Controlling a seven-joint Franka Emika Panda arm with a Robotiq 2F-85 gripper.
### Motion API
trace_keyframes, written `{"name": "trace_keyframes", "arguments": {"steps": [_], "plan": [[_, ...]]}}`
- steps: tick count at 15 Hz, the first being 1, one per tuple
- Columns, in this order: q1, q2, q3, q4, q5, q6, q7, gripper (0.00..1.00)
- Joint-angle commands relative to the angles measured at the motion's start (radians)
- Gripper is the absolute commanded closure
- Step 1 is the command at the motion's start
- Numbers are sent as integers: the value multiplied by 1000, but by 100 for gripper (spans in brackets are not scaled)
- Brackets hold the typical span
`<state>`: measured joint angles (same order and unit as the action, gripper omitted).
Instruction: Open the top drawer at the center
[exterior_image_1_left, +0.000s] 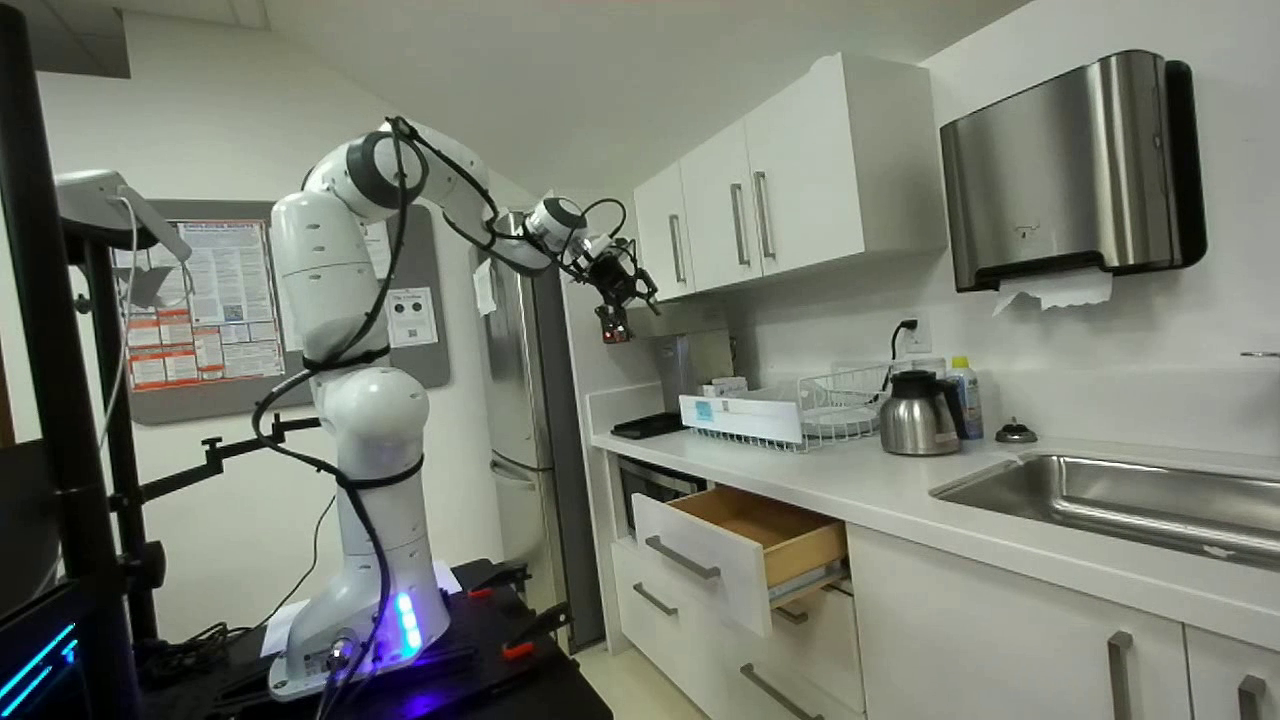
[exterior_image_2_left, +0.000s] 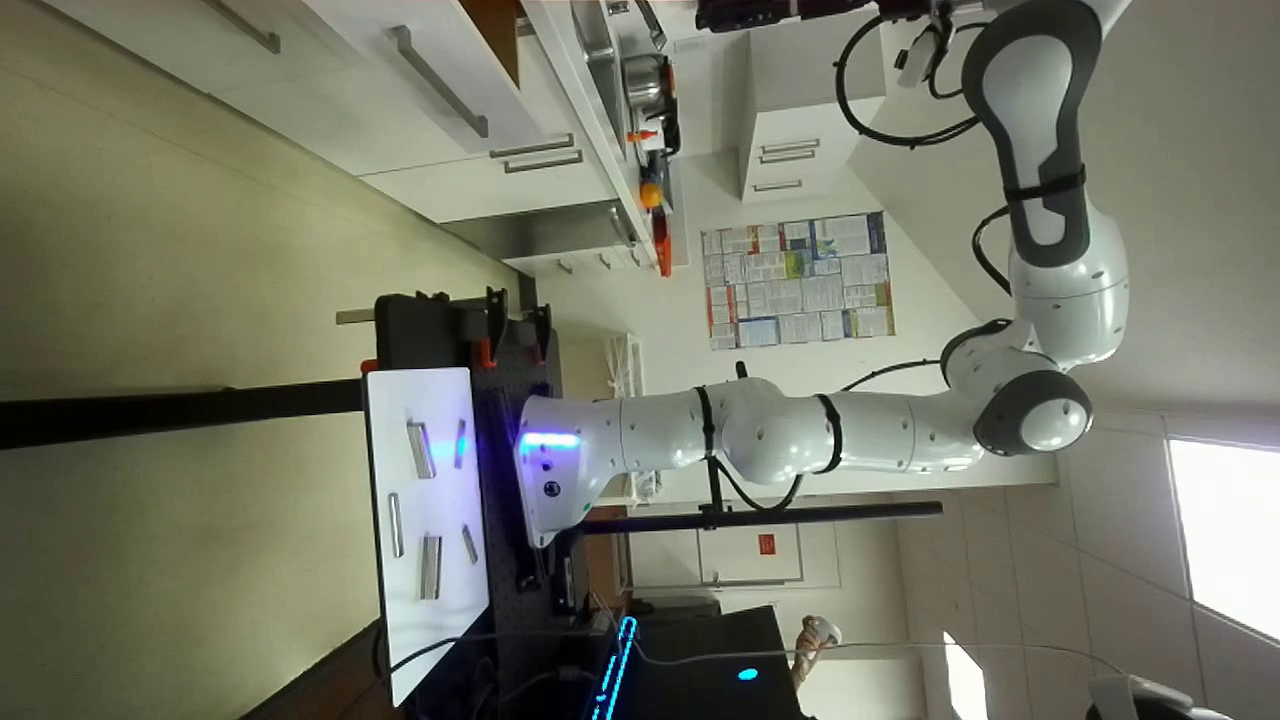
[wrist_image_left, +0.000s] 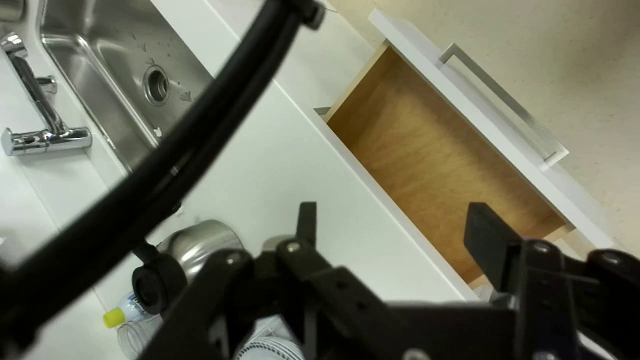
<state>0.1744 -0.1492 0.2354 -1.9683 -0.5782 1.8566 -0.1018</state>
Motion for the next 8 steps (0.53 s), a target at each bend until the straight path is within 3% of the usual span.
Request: {"name": "trace_keyframes", "arguments": {"steps": [1, 8], "plan": [[11, 23, 7, 18, 10, -7, 95, 0], [12, 80, 0, 19, 48, -31, 349, 0]]}}
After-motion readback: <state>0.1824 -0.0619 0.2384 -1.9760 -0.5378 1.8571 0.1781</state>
